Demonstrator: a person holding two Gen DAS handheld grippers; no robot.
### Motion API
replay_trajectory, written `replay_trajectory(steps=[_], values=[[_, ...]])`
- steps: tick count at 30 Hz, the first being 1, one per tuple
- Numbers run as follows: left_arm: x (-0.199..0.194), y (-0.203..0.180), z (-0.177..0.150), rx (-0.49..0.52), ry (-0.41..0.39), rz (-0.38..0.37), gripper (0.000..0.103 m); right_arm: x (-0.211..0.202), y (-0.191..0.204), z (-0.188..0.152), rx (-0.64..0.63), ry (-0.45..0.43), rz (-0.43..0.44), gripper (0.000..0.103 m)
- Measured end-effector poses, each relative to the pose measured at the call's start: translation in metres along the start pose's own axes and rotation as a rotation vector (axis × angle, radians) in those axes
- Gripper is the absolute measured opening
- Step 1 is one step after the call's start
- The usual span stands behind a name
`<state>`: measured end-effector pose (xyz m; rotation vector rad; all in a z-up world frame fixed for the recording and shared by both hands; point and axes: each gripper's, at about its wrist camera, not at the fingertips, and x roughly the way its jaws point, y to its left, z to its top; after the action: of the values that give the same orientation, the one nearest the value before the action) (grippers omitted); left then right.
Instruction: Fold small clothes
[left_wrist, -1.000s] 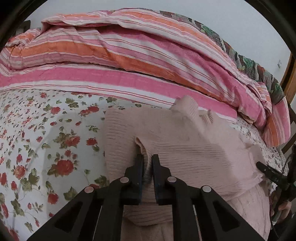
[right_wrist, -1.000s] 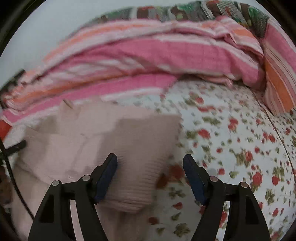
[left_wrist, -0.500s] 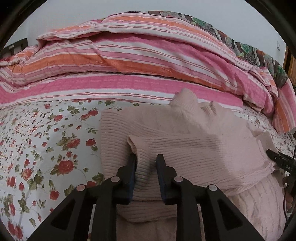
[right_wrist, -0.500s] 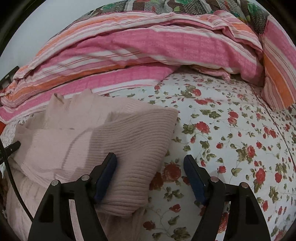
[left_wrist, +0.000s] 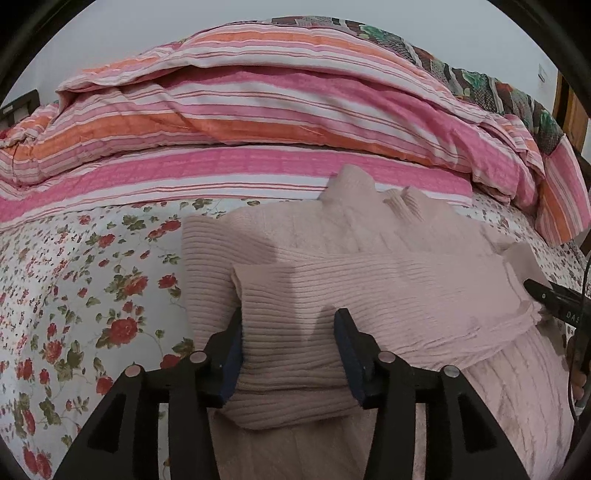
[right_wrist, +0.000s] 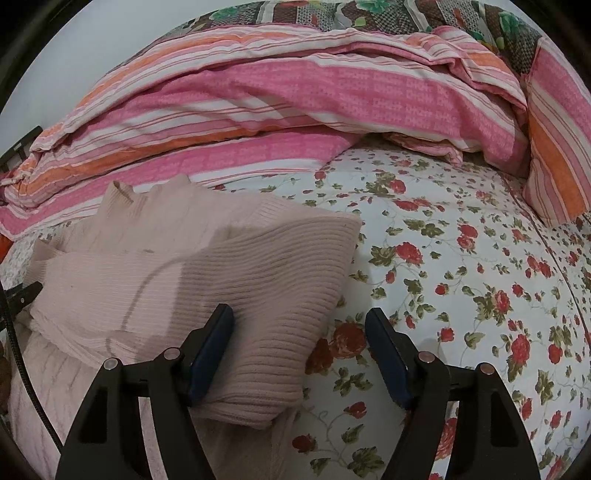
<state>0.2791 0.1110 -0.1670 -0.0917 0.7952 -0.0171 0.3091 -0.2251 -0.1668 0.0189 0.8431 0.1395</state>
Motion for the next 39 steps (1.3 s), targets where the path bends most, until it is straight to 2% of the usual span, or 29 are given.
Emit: replay_trajectory(steps=[4, 11, 15, 18, 23, 25, 31, 33, 35, 37, 39], values=[[-0.004, 0.001, 0.000, -0.004, -0.003, -0.008, 0.054, 0.000, -0.001, 0.000, 0.000, -0.003, -0.003, 0.071], [-0.019, 0.021, 0.000, -0.084, -0.049, -0.052, 0.056, -0.003, -0.002, 0.000, 0.017, -0.009, 0.013, 0.067], [-0.024, 0.026, -0.002, -0.093, -0.056, -0.050, 0.056, -0.007, -0.003, 0.004, 0.044, 0.038, 0.032, 0.056], [-0.029, 0.024, -0.005, -0.061, -0.065, -0.038, 0.057, -0.021, -0.005, 0.002, 0.086, 0.059, 0.058, 0.047], [-0.035, 0.023, -0.012, -0.028, -0.067, 0.006, 0.059, -0.068, 0.005, -0.016, 0.052, -0.006, -0.008, 0.047], [-0.034, 0.026, -0.013, -0.039, -0.051, 0.007, 0.059, -0.091, 0.006, -0.028, 0.040, -0.029, -0.024, 0.047], [-0.055, 0.030, -0.021, -0.066, -0.093, -0.033, 0.059, -0.150, -0.003, -0.082, 0.053, -0.024, -0.023, 0.047], [-0.062, 0.028, -0.028, -0.076, -0.100, -0.057, 0.059, -0.160, -0.009, -0.113, 0.127, 0.011, 0.022, 0.049], [-0.071, 0.023, -0.037, -0.080, -0.107, -0.094, 0.059, -0.160, -0.005, -0.143, 0.133, 0.071, 0.072, 0.049], [-0.079, 0.017, -0.045, -0.069, -0.108, -0.127, 0.059, -0.164, 0.001, -0.169, 0.113, 0.091, 0.050, 0.045], [-0.092, 0.010, -0.058, -0.057, -0.106, -0.113, 0.059, -0.172, 0.007, -0.191, 0.099, 0.088, 0.064, 0.044]])
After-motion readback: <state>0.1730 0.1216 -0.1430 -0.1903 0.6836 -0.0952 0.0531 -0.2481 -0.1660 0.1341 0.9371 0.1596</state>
